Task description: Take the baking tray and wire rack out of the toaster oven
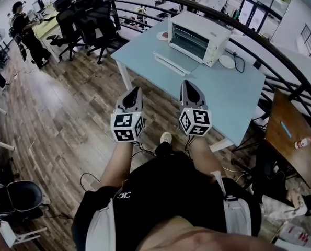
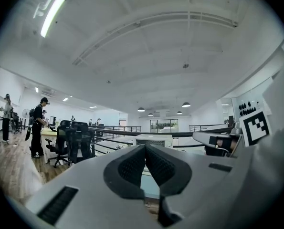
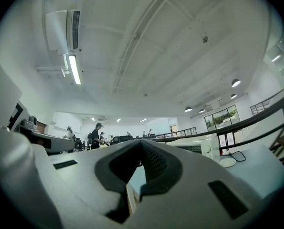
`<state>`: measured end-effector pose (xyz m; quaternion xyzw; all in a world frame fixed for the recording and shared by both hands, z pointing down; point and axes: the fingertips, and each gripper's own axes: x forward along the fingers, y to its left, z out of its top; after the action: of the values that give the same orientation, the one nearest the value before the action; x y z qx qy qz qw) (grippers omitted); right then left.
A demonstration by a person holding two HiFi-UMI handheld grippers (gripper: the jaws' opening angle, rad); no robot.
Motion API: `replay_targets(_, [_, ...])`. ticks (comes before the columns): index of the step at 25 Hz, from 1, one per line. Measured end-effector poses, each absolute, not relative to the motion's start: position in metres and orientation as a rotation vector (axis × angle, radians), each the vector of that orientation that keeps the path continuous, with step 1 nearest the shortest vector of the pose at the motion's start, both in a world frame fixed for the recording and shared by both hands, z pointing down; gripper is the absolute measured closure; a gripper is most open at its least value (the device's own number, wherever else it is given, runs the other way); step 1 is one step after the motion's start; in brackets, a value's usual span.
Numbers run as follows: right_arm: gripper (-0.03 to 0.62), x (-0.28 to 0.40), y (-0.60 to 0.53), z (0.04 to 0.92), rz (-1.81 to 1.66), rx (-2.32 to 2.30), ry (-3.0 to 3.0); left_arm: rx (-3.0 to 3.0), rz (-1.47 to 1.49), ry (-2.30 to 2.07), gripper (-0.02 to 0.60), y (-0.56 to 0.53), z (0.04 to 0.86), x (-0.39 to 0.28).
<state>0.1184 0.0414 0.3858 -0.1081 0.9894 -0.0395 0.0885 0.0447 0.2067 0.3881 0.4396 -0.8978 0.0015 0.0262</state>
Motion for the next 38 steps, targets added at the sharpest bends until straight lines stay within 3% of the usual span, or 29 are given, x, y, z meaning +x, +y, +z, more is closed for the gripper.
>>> replay_targets(25, [0.592, -0.093, -0.143, 0.394, -0.179, -0.432, 2.967, 1.425, 0.091, -2.683, 0.566, 0.015, 0.39, -0.171])
replay_targets(38, [0.591, -0.131, -0.227, 0.4, -0.213, -0.542, 2.974, 1.509, 0.109, -2.575, 0.566, -0.082, 0.399, -0.221])
